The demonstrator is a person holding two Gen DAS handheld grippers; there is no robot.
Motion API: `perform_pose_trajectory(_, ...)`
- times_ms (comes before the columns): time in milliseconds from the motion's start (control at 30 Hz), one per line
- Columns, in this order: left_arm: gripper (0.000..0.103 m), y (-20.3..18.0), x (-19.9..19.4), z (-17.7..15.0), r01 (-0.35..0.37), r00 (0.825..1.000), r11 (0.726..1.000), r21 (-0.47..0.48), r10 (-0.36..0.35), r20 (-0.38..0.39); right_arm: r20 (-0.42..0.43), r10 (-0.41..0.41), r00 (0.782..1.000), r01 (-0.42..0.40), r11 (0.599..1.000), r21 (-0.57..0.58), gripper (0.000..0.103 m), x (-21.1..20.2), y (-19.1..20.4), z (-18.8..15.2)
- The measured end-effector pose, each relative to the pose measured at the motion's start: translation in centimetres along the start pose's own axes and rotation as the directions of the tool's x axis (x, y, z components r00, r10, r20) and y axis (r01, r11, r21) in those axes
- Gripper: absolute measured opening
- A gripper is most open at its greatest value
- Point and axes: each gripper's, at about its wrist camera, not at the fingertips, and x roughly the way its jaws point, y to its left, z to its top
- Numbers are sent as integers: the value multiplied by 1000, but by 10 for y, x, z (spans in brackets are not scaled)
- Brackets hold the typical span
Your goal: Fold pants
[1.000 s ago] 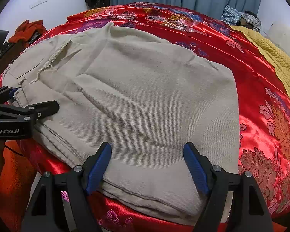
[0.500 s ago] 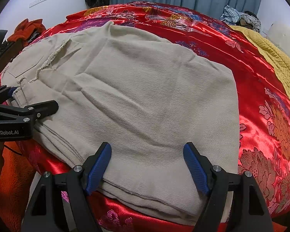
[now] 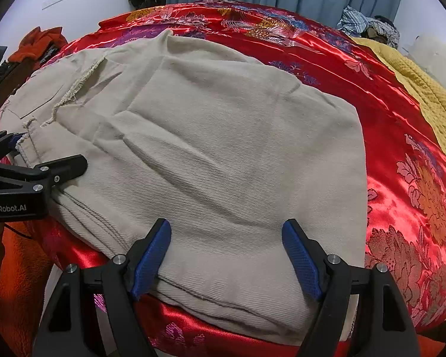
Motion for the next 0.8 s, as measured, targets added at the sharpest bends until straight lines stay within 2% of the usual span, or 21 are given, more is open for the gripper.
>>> perform_pose_trajectory(200, 98, -1, 0, 1, 2, 1000, 1000, 4, -2, 1, 0, 1, 1000, -1, 1000, -1, 77, 0, 0, 0)
perform_pose_trajectory(367, 98, 9, -25, -3, 69, 997, 998, 0, -69, -35, 2, 9, 1000, -9, 1000, 4, 77, 0, -1, 0)
perform_pose_trajectory(433, 97, 21, -41, -11, 101, 994, 995, -14, -101, -40, 1, 11, 1000, -11, 1000, 5, 77, 0, -1, 0)
perform_pose_trajectory(500, 97, 42, -60, -21, 104, 994, 993, -49, -105, -27, 4, 9, 1000, -9, 1000, 6, 77, -1, -1, 0)
perform_pose_trajectory(600, 97, 94, -81, -29, 101, 995, 977, -186, -103, -1, 5, 9, 1000, -9, 1000, 7, 77, 0, -2, 0)
perform_pose_trajectory(667, 97, 141, -90, -32, 100, 995, 941, -322, -94, 33, 5, 9, 1000, -9, 1000, 6, 77, 0, -2, 0)
perform_pose_trajectory(700, 97, 168, -93, -34, 110, 994, 907, -407, -96, 56, 4, 8, 1000, -8, 1000, 6, 77, 0, -1, 0)
perform_pose_trajectory(733, 97, 195, -95, -35, 121, 993, 865, -488, -96, 75, 4, 8, 1000, -8, 1000, 6, 77, 0, -1, 0)
perform_pose_trajectory(800, 97, 245, -96, -41, 154, 988, 754, -638, -98, 122, 3, 9, 1000, -9, 1000, 5, 78, 0, -1, 0)
